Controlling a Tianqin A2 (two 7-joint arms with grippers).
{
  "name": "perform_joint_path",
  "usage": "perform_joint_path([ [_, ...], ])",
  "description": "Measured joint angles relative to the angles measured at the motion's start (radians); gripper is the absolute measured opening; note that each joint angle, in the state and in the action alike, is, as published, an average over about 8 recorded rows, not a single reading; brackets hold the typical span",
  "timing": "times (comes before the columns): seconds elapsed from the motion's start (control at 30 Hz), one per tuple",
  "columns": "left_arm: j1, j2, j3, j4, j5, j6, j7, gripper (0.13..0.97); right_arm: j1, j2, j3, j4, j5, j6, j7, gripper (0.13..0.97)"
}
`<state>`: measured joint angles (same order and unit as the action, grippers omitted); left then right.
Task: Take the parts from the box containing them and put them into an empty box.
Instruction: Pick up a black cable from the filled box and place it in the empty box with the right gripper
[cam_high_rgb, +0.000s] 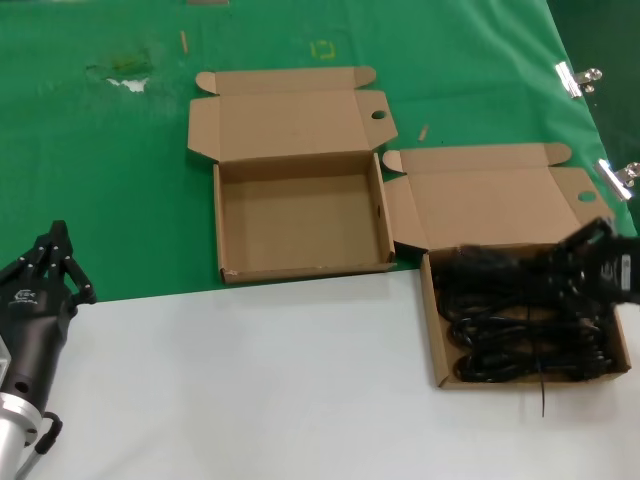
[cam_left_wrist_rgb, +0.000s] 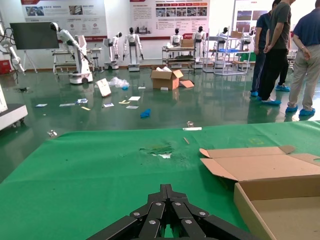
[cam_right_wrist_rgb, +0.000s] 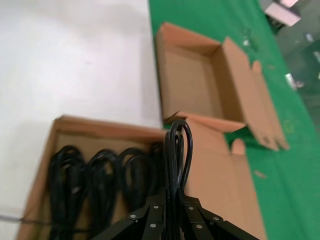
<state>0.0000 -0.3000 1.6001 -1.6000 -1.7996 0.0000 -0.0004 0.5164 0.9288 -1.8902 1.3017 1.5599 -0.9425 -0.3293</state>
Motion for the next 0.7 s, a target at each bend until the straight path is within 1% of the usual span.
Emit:
perform_joint_path([
  [0.13,0.000,0.000,0.000,0.000,0.000,0.000,0.000,0.140,0.021,-0.010,0.005,0.022,-0.003,0.010,0.027,0.171],
  [0.3,0.000,0.000,0.000,0.000,0.000,0.000,0.000,0.140,0.059,-0.048,0.000,0.022,-0.015,0.035,0.049,0.171],
  [0.47,0.000,0.000,0.000,0.000,0.000,0.000,0.000,0.140,0.103,-0.112,-0.016,0.001,-0.034,0.070,0.059,0.171],
  [0.7,0.000,0.000,0.000,0.000,0.000,0.000,0.000,0.140,0.168,-0.228,-0.054,-0.039,-0.069,0.123,0.069,0.171],
])
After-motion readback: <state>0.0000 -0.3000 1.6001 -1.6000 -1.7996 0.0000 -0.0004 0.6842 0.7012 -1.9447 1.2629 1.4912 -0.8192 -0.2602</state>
